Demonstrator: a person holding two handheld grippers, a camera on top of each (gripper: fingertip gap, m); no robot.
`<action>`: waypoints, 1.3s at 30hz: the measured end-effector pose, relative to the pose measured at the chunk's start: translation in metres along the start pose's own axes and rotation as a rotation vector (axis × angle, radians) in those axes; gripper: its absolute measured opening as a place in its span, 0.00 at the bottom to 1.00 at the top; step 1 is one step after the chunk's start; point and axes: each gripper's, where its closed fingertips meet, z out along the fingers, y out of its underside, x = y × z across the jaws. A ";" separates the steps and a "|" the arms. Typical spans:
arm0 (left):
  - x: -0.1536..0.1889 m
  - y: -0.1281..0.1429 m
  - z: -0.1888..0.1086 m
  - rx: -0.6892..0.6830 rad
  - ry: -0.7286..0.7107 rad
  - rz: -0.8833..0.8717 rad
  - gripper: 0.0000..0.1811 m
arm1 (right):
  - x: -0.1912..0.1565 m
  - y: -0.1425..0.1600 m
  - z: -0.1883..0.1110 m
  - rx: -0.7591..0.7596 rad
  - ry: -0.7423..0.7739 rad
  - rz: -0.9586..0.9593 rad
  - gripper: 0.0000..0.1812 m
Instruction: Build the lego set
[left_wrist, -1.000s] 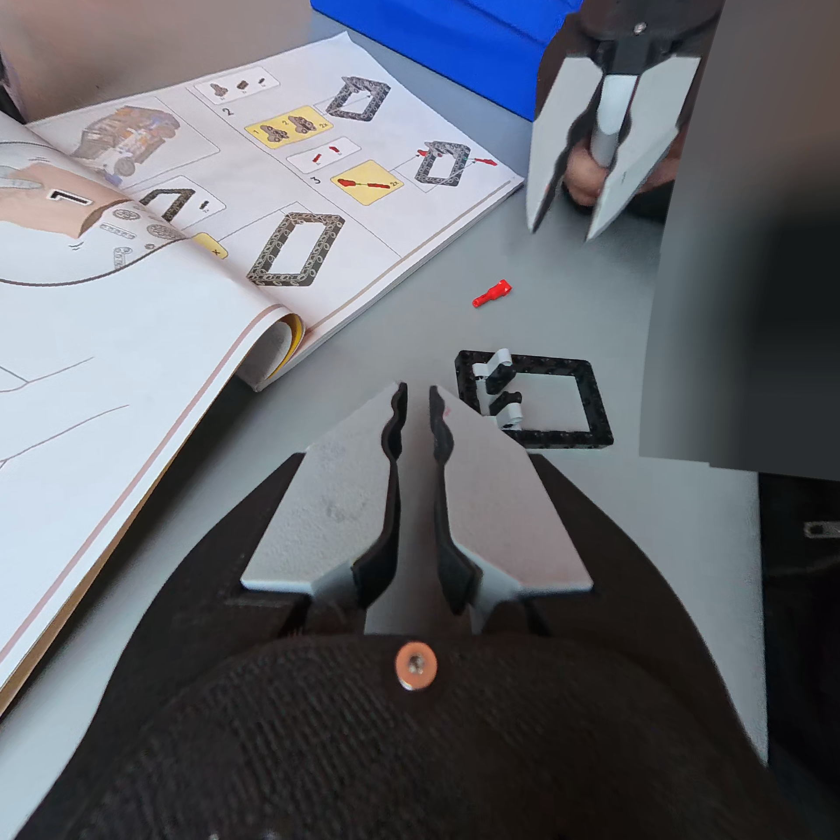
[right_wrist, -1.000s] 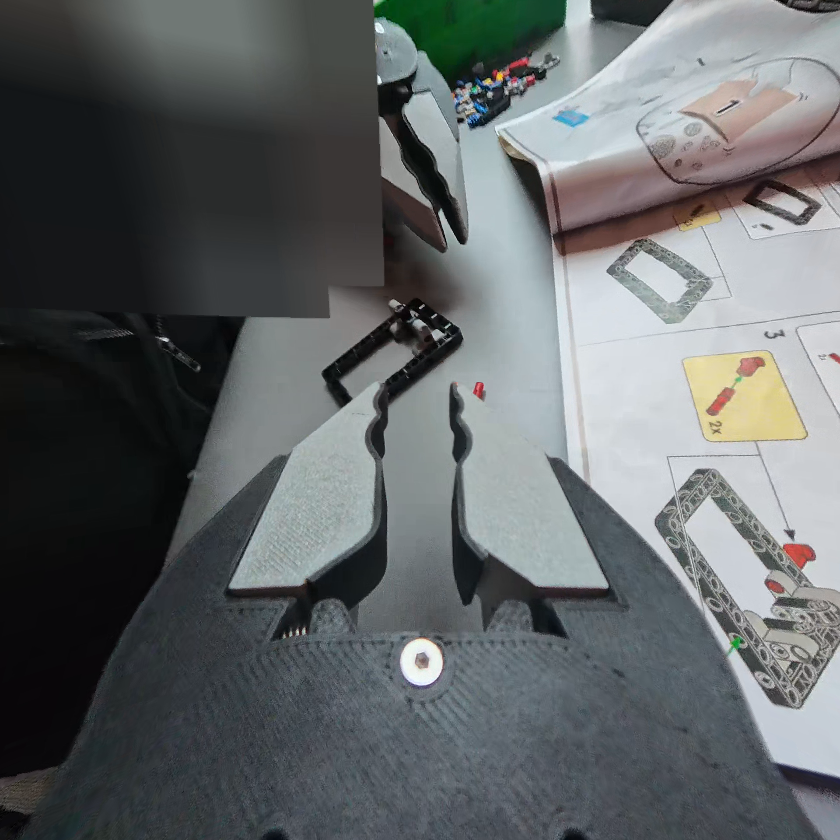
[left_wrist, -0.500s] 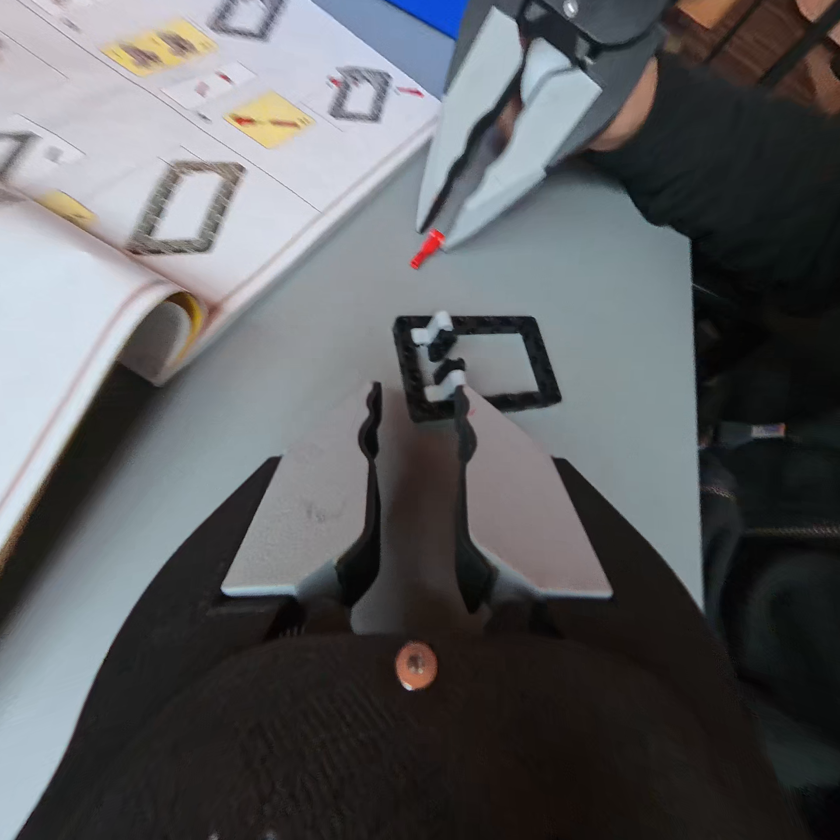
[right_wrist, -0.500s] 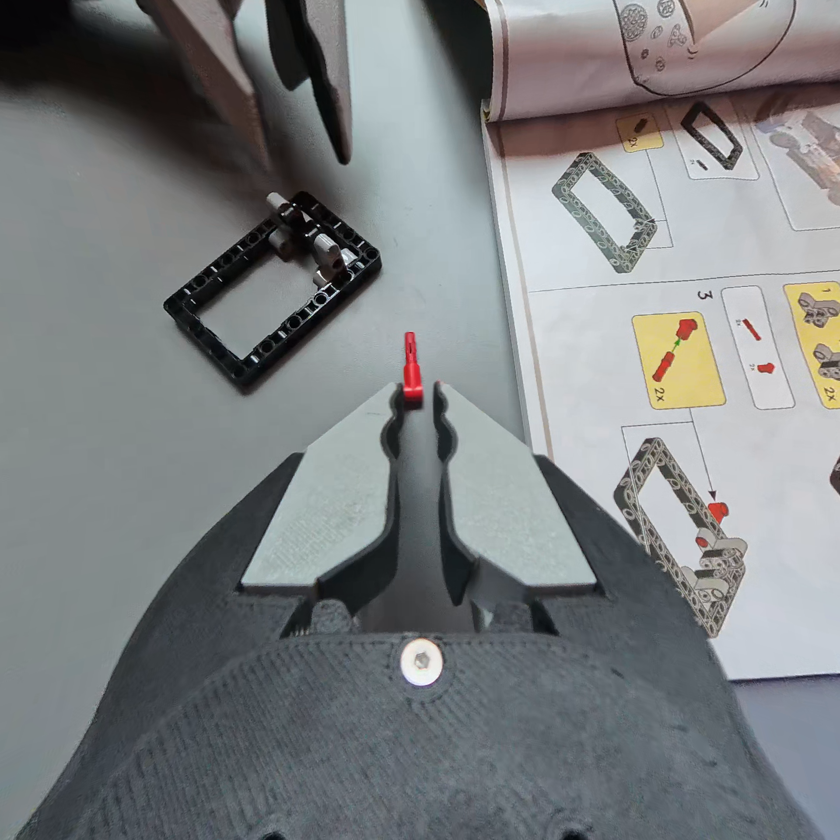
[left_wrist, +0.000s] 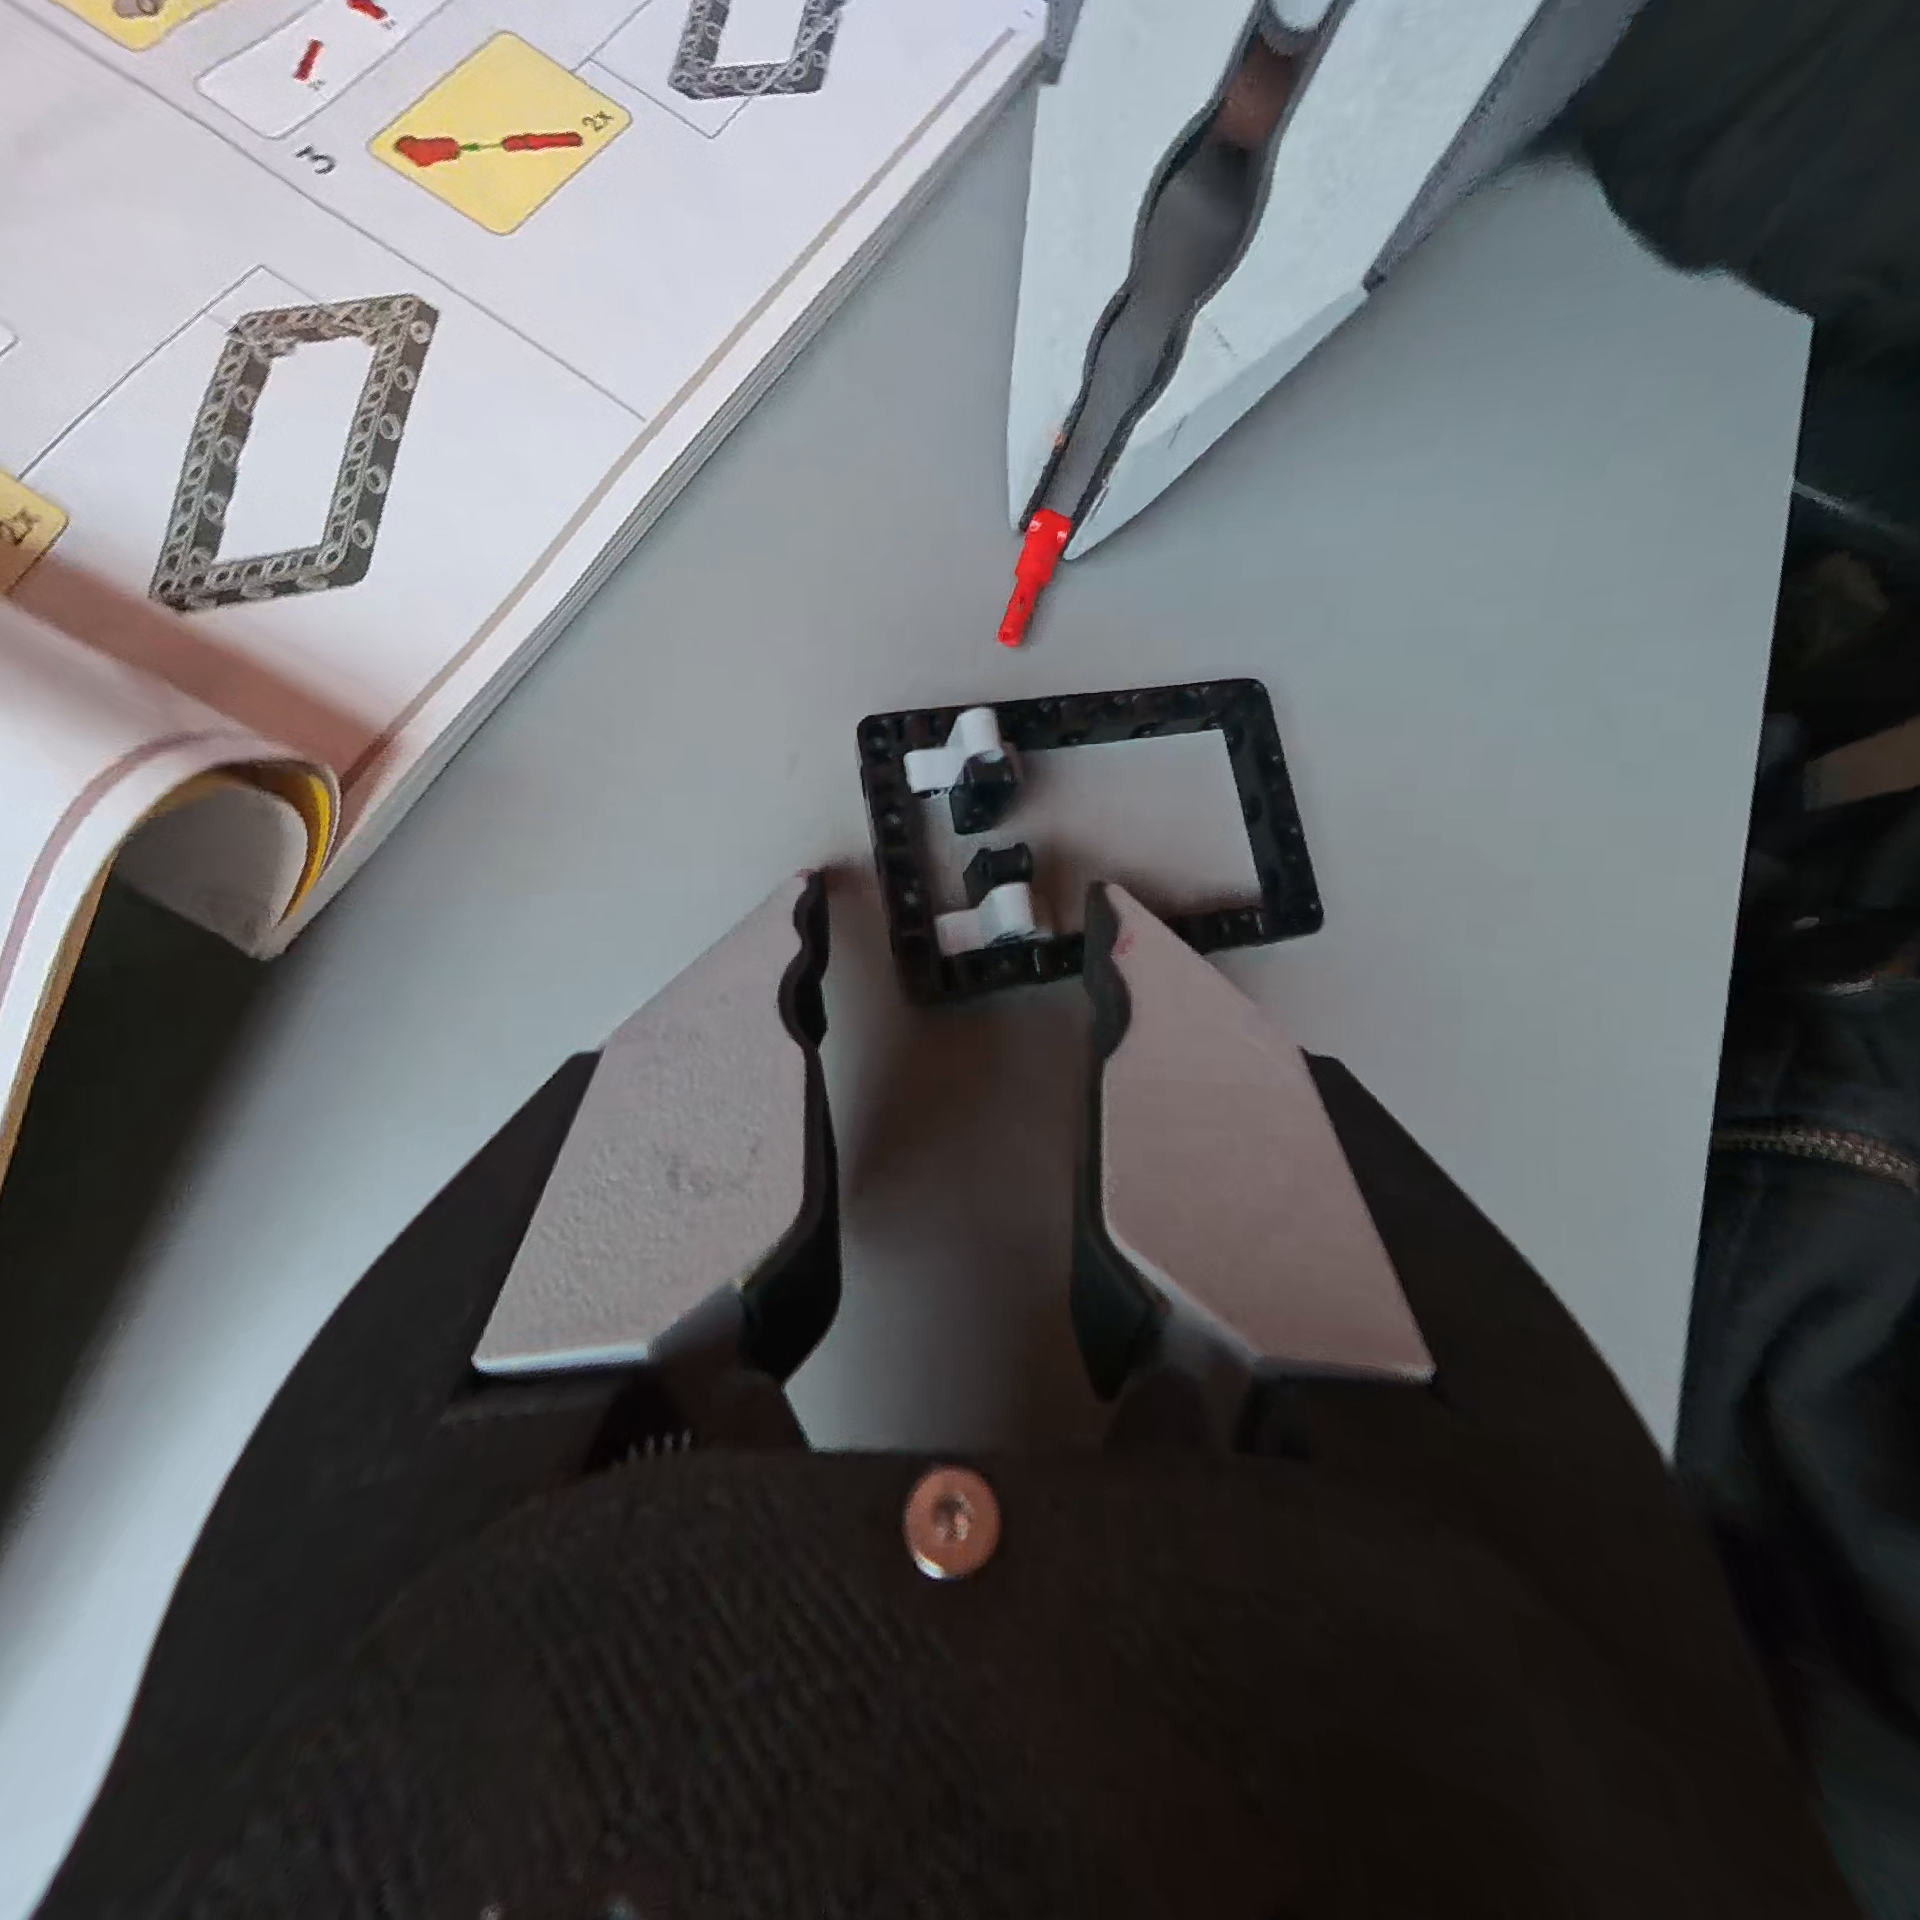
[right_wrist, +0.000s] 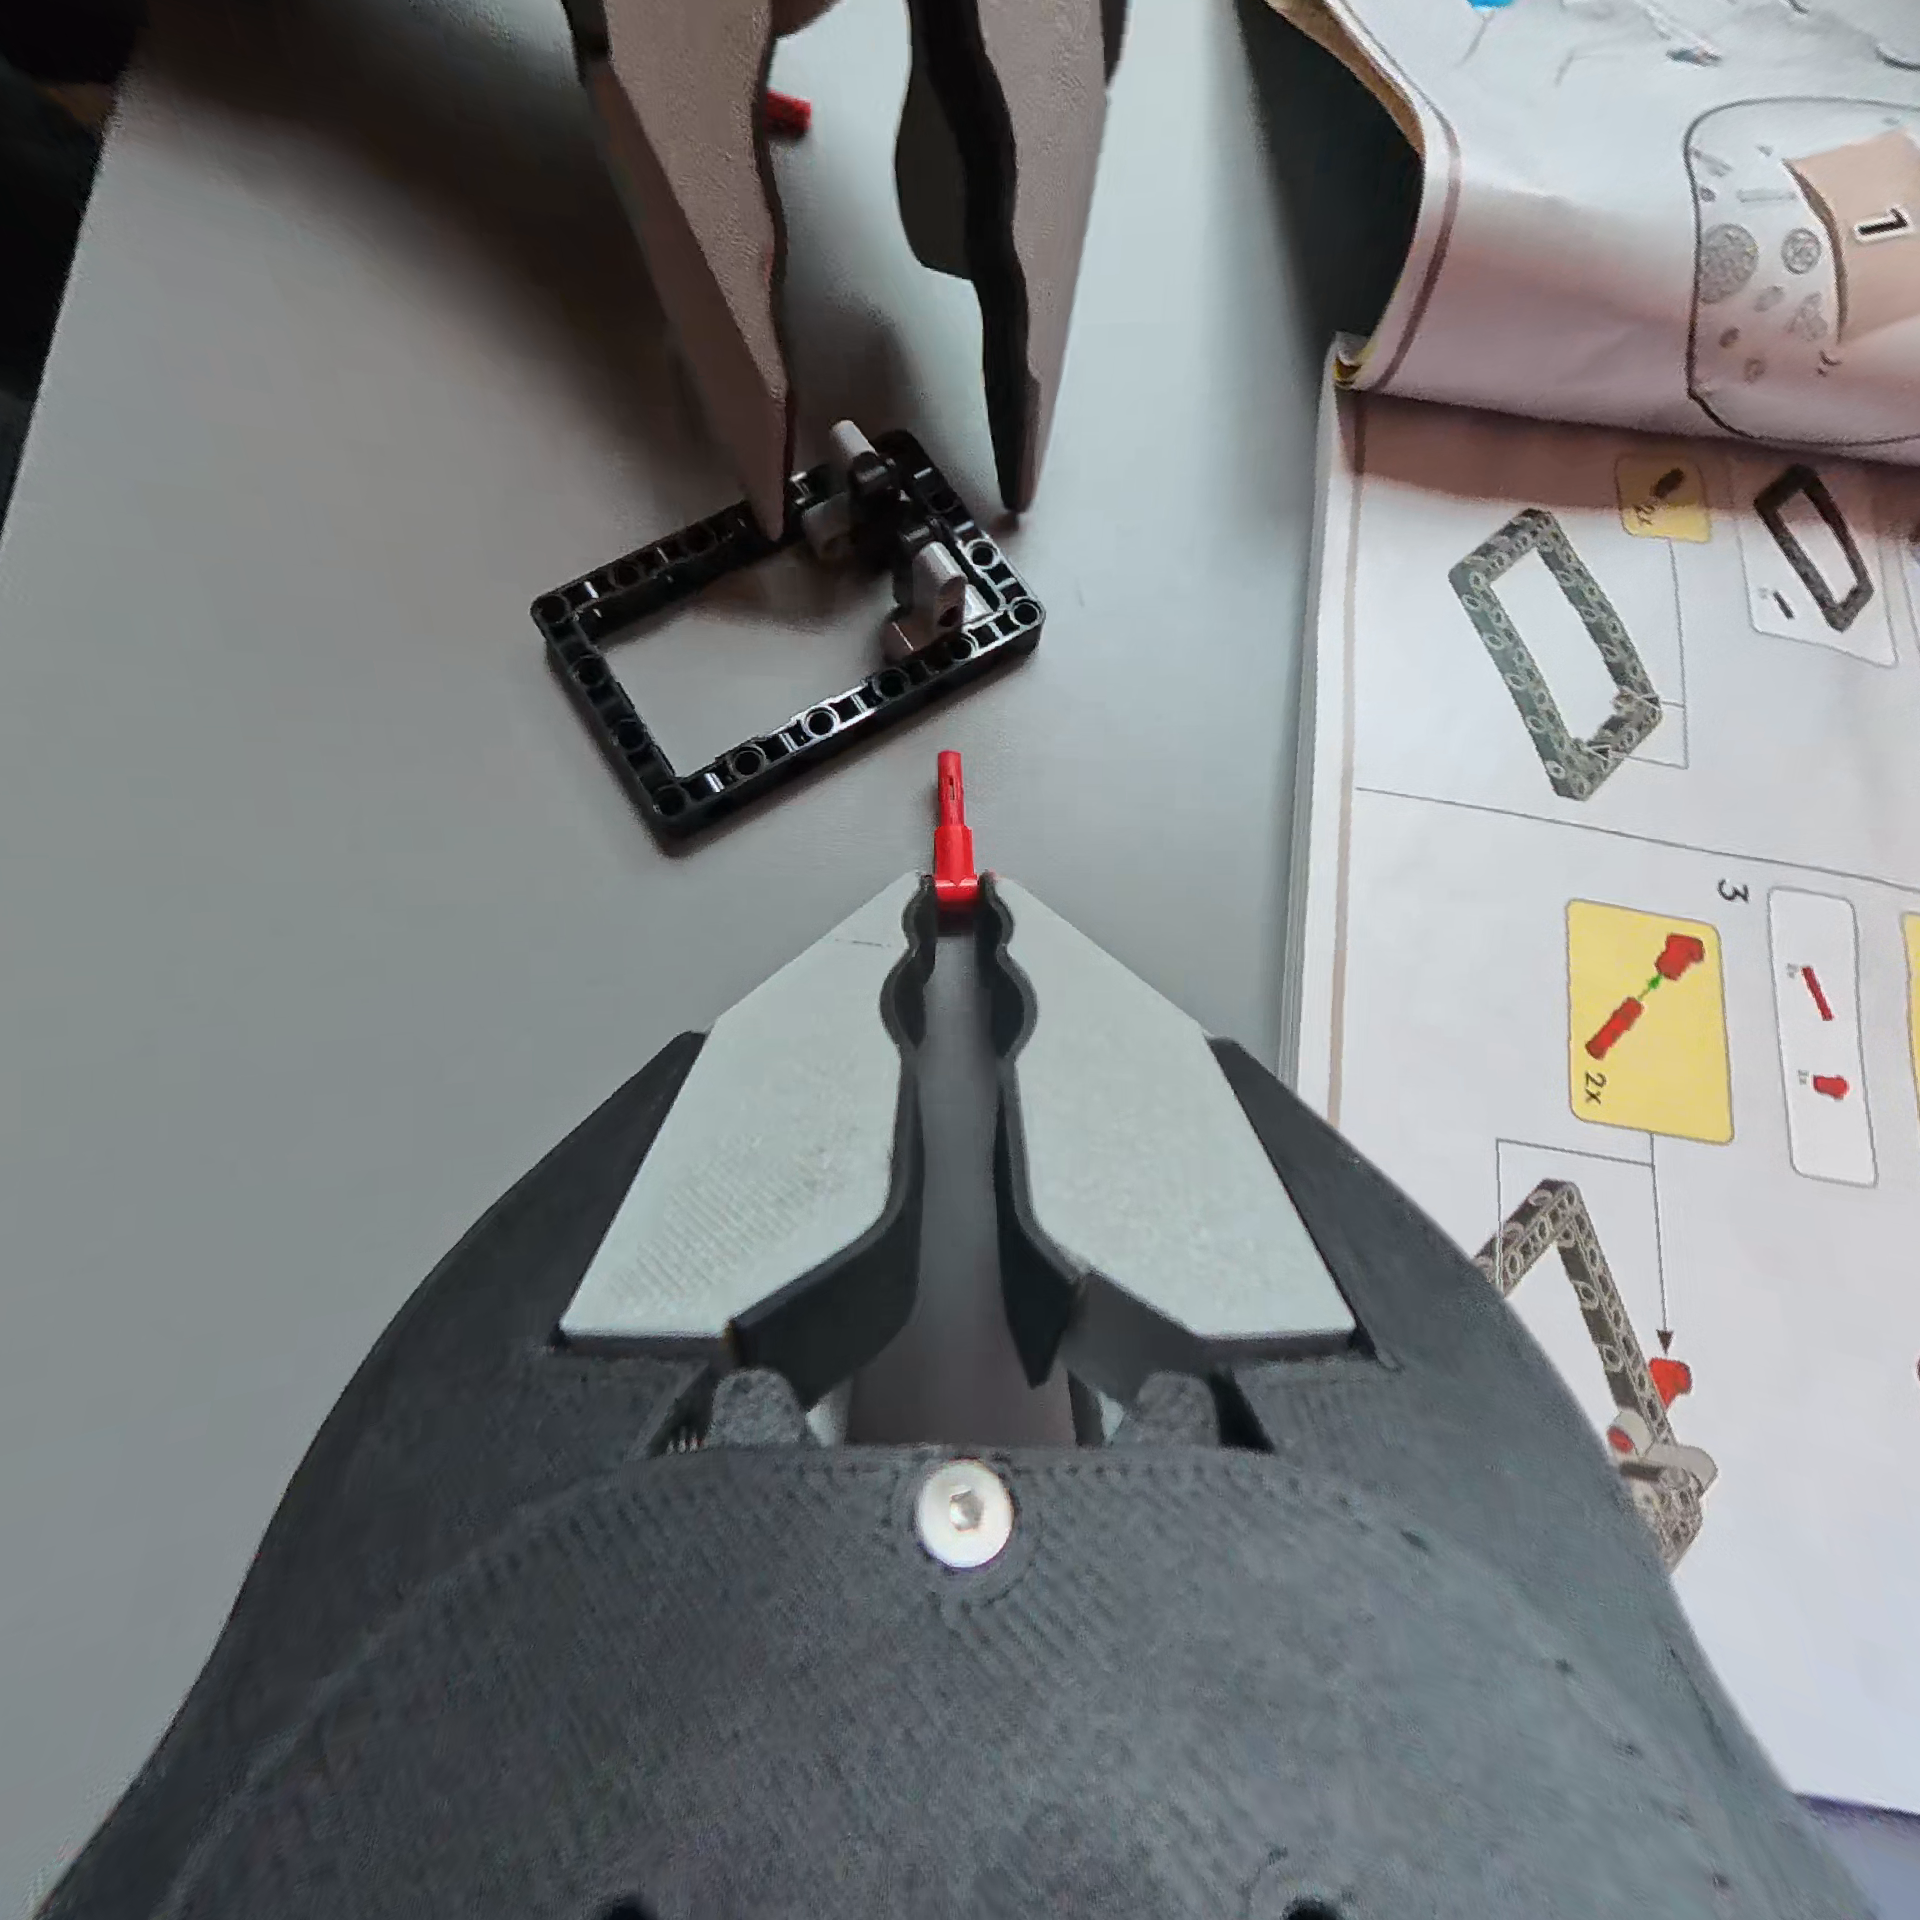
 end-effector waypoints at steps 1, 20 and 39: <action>-0.003 0.000 0.001 -0.017 -0.004 0.024 0.21 | -0.001 -0.001 0.000 0.008 -0.013 -0.004 0.02; 0.019 -0.076 -0.004 0.198 -0.247 0.660 0.06 | -0.007 -0.039 -0.038 0.319 -0.574 0.667 0.02; 0.019 -0.063 0.013 0.104 -0.299 0.786 0.04 | -0.010 -0.027 -0.026 0.235 -0.586 0.724 0.02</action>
